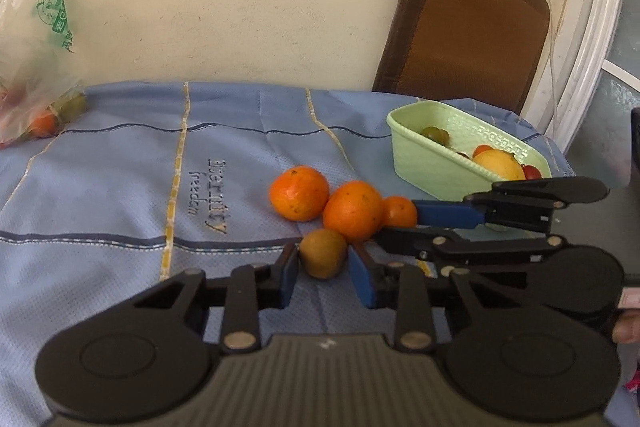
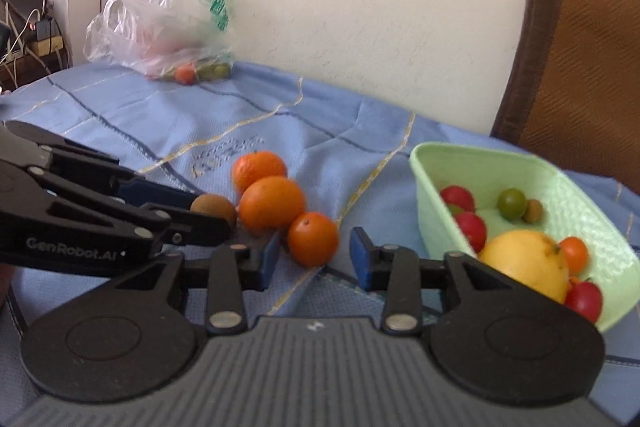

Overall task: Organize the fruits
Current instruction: 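Grasp the brown kiwi with the left gripper while the right grasps a tangerine, then lift the kiwi and tangerine off the cloth toward the basket, then lower the kiwi and tangerine into the green basket and open both grippers, then grasp a tangerine with the right gripper while the left grasps another tangerine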

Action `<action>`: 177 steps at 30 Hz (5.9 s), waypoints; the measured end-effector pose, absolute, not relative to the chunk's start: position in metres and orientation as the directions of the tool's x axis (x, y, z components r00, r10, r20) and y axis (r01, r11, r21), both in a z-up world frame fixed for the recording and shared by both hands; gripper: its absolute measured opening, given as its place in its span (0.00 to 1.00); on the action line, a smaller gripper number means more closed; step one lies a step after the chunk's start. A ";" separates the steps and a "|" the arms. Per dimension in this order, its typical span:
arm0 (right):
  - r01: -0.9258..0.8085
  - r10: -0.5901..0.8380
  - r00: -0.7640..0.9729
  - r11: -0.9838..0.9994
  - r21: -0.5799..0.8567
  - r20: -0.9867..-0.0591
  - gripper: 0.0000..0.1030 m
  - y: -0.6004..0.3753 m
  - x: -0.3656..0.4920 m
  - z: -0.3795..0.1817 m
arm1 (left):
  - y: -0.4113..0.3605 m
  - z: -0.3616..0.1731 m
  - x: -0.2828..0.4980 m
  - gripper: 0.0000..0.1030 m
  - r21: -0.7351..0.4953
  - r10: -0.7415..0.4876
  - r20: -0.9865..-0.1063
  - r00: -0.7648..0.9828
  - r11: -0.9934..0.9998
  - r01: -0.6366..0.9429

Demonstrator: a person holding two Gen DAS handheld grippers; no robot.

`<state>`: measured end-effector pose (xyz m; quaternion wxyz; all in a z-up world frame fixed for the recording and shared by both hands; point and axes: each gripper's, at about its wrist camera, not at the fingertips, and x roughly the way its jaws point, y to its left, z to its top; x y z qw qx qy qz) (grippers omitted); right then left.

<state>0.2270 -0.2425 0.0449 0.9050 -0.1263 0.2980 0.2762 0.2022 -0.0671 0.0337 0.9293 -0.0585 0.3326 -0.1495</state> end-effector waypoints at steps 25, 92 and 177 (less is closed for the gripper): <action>-0.406 0.344 0.755 0.914 0.014 -0.558 0.31 -0.301 0.118 0.045 | -0.114 0.032 0.138 0.30 -0.215 -0.386 -0.586 0.713 0.922 0.322; -0.155 0.178 0.903 0.984 0.091 -0.391 0.30 -0.377 0.214 0.073 | -0.179 0.083 0.291 0.28 -0.359 -0.520 -0.506 0.688 0.852 0.380; -0.324 0.275 0.804 0.946 0.001 -0.527 0.41 -0.332 0.110 0.052 | -0.139 0.048 0.149 0.38 -0.239 -0.475 -0.537 0.697 0.878 0.414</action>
